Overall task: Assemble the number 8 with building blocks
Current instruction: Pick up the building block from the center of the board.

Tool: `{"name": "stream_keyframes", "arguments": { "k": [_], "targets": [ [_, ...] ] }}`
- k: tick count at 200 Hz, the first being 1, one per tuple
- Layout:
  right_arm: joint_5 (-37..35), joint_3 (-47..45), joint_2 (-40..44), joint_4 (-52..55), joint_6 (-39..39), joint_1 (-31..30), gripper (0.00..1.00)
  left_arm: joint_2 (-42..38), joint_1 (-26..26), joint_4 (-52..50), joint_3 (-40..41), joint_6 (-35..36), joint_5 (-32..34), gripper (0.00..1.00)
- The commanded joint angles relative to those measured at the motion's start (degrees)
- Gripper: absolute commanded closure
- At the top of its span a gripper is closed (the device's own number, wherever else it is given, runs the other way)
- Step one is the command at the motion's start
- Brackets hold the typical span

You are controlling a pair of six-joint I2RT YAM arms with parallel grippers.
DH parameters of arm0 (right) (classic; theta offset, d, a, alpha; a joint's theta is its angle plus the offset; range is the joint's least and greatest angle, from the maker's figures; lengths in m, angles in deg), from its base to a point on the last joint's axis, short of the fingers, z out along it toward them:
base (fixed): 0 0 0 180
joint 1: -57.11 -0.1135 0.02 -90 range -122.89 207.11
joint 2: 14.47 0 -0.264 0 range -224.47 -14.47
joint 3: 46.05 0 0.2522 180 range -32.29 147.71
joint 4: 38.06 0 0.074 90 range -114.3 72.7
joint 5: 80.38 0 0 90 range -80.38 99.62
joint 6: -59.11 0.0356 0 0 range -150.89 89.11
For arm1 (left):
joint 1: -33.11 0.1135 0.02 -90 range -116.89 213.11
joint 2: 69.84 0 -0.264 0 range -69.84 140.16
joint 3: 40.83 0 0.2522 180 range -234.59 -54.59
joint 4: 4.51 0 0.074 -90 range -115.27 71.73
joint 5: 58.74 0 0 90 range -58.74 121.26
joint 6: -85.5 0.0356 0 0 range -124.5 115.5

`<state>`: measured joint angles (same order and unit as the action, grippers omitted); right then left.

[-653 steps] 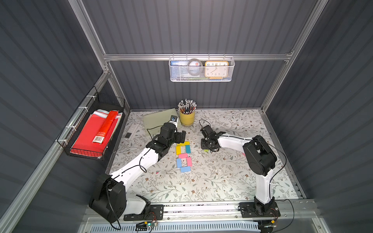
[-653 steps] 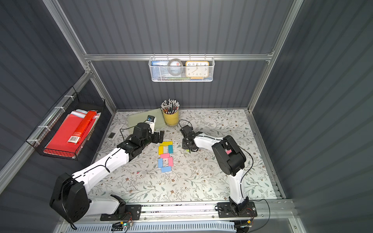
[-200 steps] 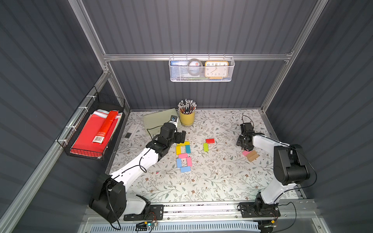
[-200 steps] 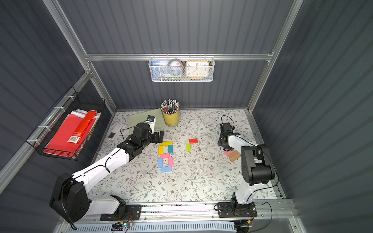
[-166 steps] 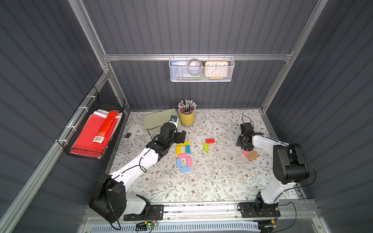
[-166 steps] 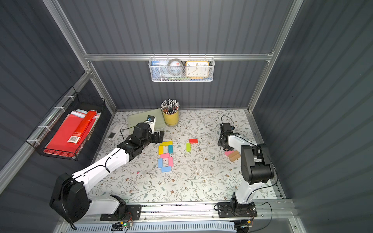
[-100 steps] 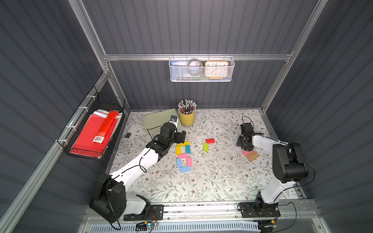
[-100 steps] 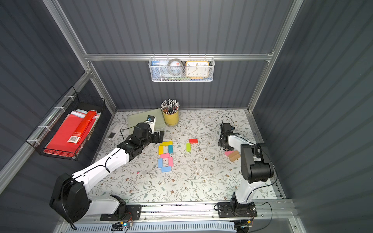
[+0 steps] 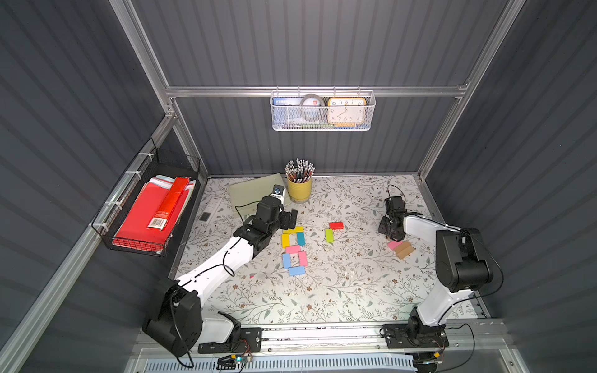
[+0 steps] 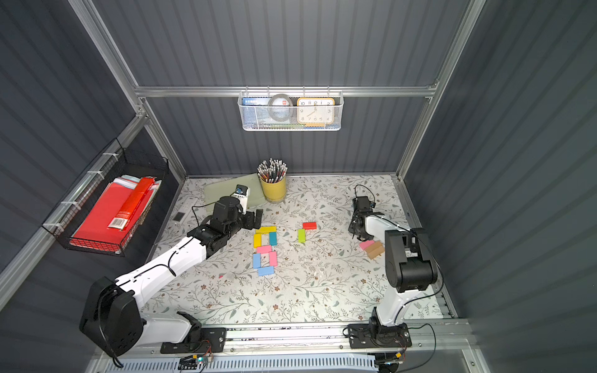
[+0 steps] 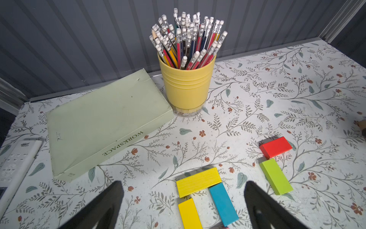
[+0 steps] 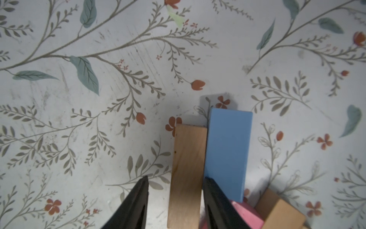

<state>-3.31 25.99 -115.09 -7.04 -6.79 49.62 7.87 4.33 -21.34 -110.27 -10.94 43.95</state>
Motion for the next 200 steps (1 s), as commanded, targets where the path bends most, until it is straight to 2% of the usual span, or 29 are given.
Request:
{"name": "stream_keyframes", "arguments": {
  "k": [1, 41, 120, 146, 167, 200],
  "targets": [
    [1.59, -0.83, 1.20, 2.50, 1.02, 0.19, 0.51, -0.99, 0.30, 0.46, 0.55, -0.44, -0.52, 0.01],
    [2.33, -0.21, 2.53, 3.05, 1.33, 0.17, 0.51, -0.79, 0.30, 0.44, 0.49, -0.33, -0.50, 0.01],
    [0.31, -0.54, -0.20, 2.88, 1.24, 0.21, 0.52, -0.81, 0.30, 0.42, 0.50, -0.33, -0.38, 0.01],
    [0.63, -0.63, -1.36, 2.73, 1.13, 0.26, 0.55, -0.90, 0.30, 0.39, 0.57, -0.28, -0.47, 0.01],
    [0.75, -0.97, -1.72, 2.01, 0.95, 0.27, 0.61, -0.81, 0.31, 0.36, 0.50, -0.31, -0.49, 0.01],
    [1.09, -0.23, -2.98, 2.32, 0.34, 0.28, 0.63, -0.91, 0.30, 0.41, 0.56, -0.32, -0.47, 0.01]
  ]
}}
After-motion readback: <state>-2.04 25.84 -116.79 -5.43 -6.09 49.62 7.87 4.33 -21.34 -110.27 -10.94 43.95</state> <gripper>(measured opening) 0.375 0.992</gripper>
